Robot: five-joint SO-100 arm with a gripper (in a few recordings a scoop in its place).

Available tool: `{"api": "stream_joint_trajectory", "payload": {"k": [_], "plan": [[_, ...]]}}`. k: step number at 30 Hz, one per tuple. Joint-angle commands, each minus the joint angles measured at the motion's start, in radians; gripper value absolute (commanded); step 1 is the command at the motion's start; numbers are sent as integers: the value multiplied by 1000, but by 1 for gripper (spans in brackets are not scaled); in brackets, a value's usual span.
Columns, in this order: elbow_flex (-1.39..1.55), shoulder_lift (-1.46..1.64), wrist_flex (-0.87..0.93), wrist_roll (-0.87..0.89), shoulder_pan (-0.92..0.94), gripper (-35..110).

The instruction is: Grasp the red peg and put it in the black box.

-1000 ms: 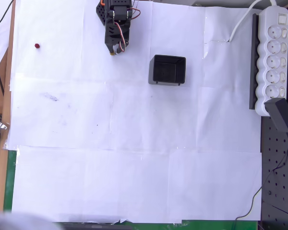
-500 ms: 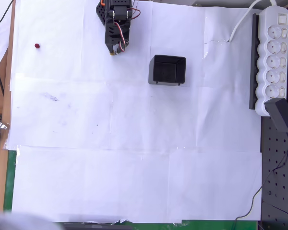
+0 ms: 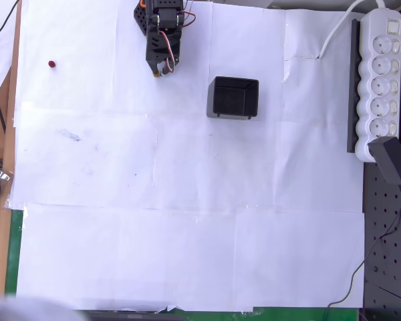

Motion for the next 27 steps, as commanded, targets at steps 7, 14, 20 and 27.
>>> {"api": "stream_joint_trajectory", "payload": {"k": [7, 14, 20, 27], "plan": [[-80, -91, 69, -3, -12, 5], [133, 92, 3, 5, -34, 0], [459, 428, -81, 118, 83, 0], [655, 667, -336, -5, 364, 0]]}}
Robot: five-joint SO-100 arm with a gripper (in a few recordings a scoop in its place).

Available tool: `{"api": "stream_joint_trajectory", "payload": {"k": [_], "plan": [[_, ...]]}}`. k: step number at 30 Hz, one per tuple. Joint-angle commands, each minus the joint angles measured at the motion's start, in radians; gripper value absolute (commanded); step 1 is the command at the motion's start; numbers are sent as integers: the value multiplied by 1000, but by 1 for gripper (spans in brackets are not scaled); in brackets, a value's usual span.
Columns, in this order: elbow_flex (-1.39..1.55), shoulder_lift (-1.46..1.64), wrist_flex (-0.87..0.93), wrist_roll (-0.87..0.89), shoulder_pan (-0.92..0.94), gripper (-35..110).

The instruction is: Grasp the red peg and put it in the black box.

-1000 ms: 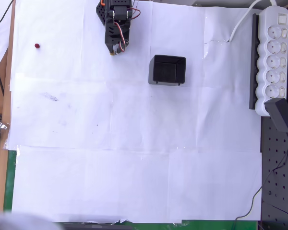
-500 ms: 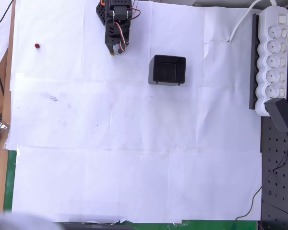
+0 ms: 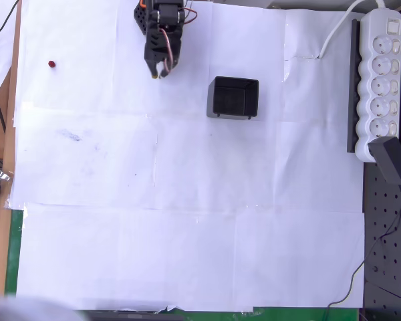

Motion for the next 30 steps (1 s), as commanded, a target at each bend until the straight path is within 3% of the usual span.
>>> {"api": "stream_joint_trajectory", "payload": {"k": [1, 13, 17, 21, 22, 27, 30], "plan": [[169, 149, -138, -97, 163, 0], [341, 541, -442, -133, 523, 0], [242, 606, -765, -60, 561, 0], [-25, 670, -1476, -20, 601, 0], [-64, 686, -1575, -20, 614, 0], [-144, 693, -1652, -57, 663, 0], [-224, 710, -1790, -80, 673, 0]]}}
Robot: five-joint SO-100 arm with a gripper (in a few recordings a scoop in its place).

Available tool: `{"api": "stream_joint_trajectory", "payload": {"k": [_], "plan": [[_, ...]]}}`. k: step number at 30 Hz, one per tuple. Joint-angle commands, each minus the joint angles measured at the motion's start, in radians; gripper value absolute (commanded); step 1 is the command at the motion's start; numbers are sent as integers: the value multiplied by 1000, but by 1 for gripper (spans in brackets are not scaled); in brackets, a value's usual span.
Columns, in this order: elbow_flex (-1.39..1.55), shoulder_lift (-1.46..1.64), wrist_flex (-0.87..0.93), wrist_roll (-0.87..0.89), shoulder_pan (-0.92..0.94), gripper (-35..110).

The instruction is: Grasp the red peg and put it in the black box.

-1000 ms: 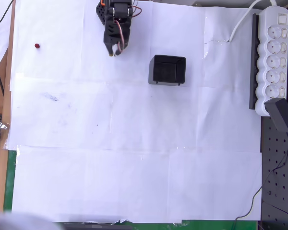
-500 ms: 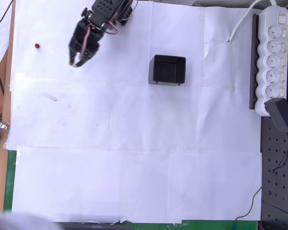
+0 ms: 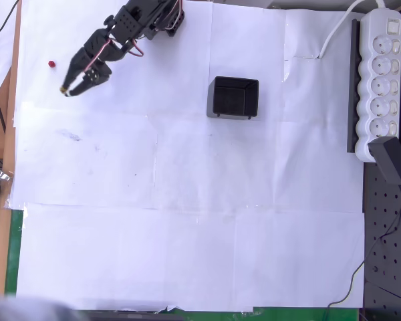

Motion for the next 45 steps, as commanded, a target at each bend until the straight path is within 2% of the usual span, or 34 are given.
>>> {"api": "stream_joint_trajectory", "payload": {"k": [1, 13, 19, 30, 38, 41, 45], "plan": [[-54, 31, -196, -40, 26, 0], [-397, 290, -881, -190, 129, 1], [-397, 390, -864, -190, 120, 0], [-391, 425, -753, -218, 268, 2], [-370, 518, -727, -245, 374, 8], [-354, 581, -765, -233, 383, 19], [-350, 598, -785, -175, 373, 23]]}}
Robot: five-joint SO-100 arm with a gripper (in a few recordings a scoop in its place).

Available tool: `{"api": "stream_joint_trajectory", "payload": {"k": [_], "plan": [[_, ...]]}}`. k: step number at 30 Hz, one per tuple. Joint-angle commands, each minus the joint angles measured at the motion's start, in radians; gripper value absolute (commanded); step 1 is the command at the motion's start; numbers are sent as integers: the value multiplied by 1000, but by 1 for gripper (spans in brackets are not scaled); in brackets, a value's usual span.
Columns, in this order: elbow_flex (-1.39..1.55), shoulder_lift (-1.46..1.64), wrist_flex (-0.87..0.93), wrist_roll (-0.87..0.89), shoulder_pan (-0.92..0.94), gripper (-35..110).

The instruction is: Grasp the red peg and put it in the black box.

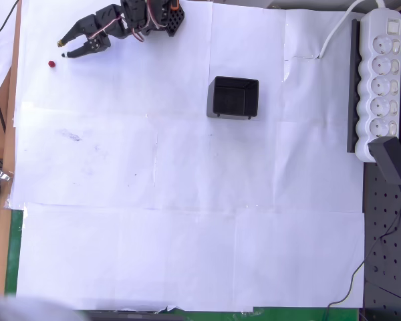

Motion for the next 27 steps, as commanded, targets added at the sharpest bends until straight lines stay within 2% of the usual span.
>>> {"api": "stream_joint_trajectory", "payload": {"k": [1, 11, 27], "plan": [[-40, 20, -46, 40, -2, 25], [92, 204, -103, 26, 51, 32], [244, 288, -83, 38, 32, 36]]}}
